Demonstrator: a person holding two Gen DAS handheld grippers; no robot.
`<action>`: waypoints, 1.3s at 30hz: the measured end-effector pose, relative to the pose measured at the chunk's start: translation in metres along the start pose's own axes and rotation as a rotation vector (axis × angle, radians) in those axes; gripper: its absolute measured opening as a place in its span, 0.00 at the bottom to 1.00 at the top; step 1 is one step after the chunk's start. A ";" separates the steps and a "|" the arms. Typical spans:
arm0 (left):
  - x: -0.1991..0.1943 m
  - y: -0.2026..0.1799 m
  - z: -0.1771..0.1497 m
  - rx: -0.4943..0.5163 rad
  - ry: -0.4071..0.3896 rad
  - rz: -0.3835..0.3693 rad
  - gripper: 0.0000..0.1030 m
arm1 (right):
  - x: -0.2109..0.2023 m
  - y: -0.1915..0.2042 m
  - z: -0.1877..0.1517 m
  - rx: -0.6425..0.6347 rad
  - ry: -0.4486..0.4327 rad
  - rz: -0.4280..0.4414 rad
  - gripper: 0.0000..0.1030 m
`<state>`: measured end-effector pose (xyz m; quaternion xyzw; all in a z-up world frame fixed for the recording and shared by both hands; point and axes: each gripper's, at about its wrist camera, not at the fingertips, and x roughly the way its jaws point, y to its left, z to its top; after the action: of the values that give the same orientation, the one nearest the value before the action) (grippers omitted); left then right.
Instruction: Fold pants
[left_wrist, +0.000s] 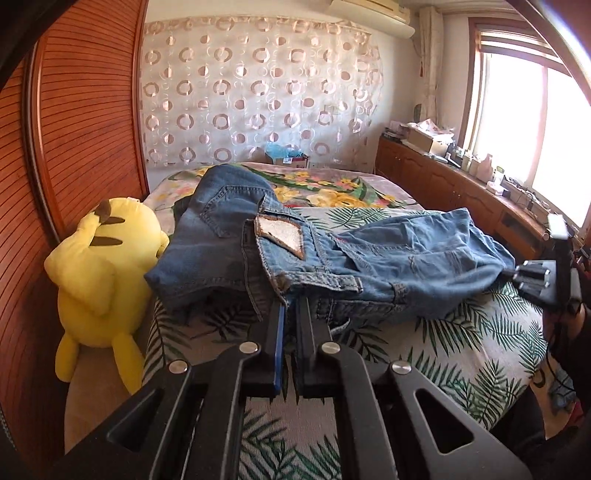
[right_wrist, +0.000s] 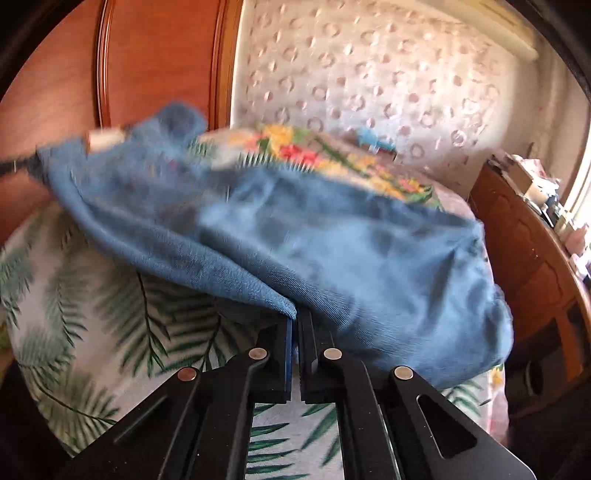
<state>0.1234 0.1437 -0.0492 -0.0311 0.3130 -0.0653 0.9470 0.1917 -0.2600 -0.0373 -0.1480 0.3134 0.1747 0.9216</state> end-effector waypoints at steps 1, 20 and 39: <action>-0.003 0.000 -0.004 -0.003 0.004 -0.004 0.06 | -0.006 -0.001 0.002 0.006 -0.018 -0.001 0.01; -0.001 0.001 0.001 0.035 0.056 0.024 0.42 | -0.049 -0.025 -0.027 0.121 -0.032 0.132 0.08; 0.103 0.002 0.073 0.052 0.114 -0.001 0.77 | -0.039 -0.023 -0.020 0.159 -0.081 0.110 0.36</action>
<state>0.2490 0.1321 -0.0520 -0.0029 0.3648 -0.0753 0.9280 0.1617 -0.2970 -0.0242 -0.0499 0.2966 0.2054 0.9313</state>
